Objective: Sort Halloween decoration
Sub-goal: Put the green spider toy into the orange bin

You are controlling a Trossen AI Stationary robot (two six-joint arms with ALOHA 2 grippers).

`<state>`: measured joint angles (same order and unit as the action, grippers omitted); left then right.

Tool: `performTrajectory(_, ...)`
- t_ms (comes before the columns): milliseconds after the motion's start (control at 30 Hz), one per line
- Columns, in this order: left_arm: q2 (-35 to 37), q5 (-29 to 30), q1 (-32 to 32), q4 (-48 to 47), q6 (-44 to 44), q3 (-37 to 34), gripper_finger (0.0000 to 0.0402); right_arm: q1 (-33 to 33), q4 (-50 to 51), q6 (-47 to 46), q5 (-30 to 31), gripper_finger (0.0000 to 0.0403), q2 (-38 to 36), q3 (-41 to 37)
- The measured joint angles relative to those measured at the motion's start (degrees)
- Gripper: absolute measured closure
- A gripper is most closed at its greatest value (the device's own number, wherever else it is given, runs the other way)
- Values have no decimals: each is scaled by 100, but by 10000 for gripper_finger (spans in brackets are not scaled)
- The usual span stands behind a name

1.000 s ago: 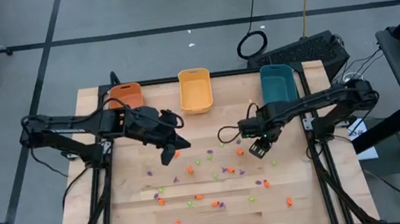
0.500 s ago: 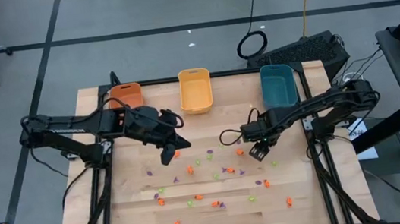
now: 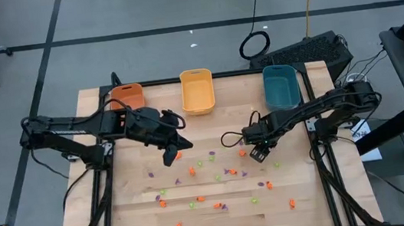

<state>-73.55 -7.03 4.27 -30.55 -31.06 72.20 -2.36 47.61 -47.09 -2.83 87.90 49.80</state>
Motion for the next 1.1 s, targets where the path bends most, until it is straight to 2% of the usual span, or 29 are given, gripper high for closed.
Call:
performTrajectory(567,-1,98,0,4,31,0,402,-1,-176,177,-57,233,513,20)
performTrajectory(1100,-5,130,0,2,44,-2,402,3,-240,236,-268,335,559,13)
